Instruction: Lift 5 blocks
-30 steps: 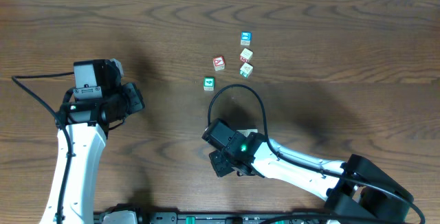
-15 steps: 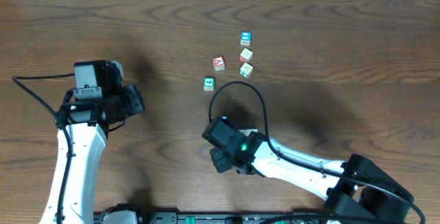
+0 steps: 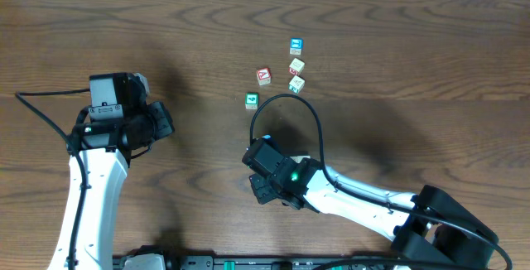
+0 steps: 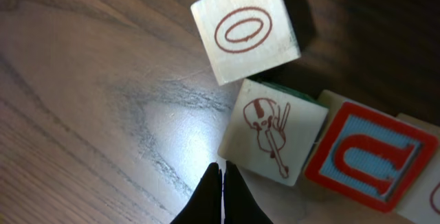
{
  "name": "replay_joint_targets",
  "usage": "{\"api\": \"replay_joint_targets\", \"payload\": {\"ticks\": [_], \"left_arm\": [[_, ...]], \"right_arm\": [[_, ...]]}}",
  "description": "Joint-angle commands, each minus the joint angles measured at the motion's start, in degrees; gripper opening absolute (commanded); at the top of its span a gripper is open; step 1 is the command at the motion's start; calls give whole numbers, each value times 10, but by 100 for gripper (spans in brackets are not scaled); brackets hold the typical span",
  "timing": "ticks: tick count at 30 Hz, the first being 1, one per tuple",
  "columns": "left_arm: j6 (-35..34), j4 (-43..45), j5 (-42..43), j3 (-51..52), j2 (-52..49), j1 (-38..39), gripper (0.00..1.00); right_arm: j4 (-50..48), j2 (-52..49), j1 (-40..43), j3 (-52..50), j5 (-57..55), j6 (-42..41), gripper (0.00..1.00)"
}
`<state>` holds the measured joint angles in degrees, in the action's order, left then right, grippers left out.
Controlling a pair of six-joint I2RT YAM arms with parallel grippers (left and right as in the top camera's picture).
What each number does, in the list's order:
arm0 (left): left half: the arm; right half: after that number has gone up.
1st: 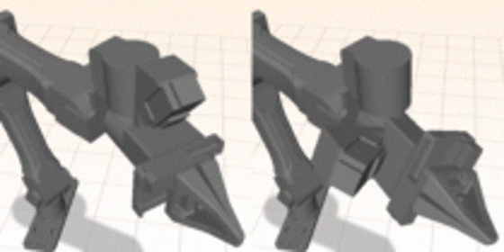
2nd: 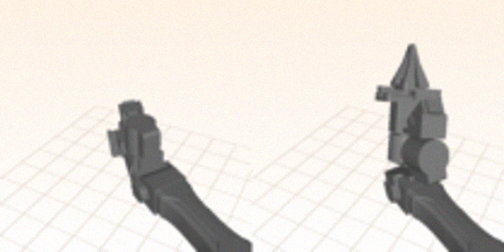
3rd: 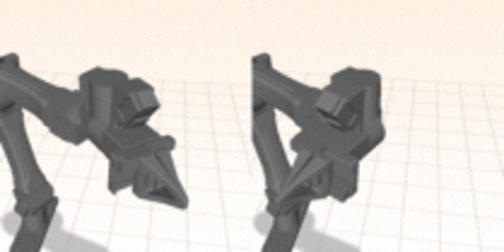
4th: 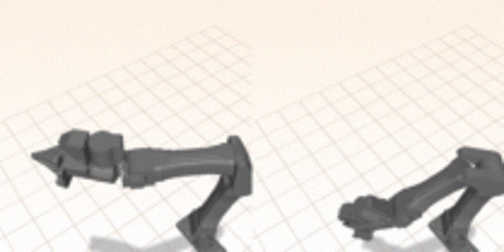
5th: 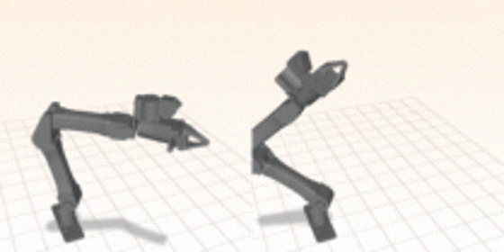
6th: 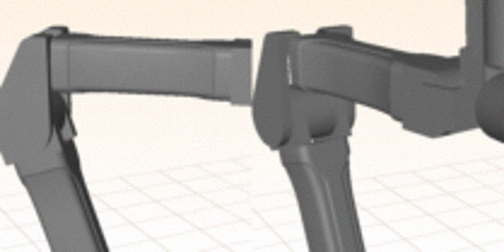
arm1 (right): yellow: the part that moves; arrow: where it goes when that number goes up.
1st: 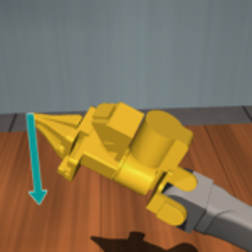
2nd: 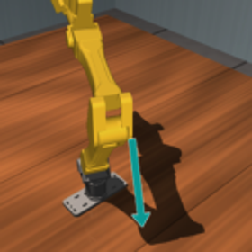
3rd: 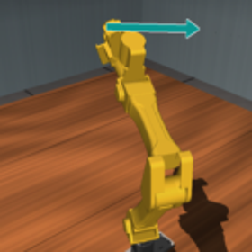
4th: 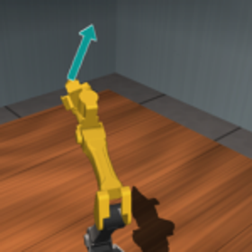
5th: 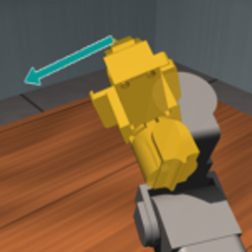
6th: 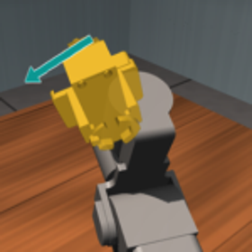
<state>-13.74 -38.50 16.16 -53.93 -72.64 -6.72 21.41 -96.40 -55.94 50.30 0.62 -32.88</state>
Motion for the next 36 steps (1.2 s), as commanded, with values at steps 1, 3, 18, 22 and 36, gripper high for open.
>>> {"api": "replay_joint_targets", "payload": {"ticks": [1, 3, 18, 22, 36], "left_arm": [[-5, -1, -2, -9, 5, -2, 8], [-5, -1, -2, -9, 5, -2, 8], [-5, -1, -2, -9, 5, -2, 7], [-5, -1, -2, -9, 5, -2, 8], [-5, -1, -2, -6, 4, -2, 17]], "right_arm": [[-3, -3, 9, 5, -21, -7, 3], [-2, -3, 11, 5, -28, -7, 3], [-24, -3, 38, 5, -27, -7, 3], [-28, -3, 38, 5, -27, -7, 2], [-30, 5, 38, 31, -9, -7, 21]]}}
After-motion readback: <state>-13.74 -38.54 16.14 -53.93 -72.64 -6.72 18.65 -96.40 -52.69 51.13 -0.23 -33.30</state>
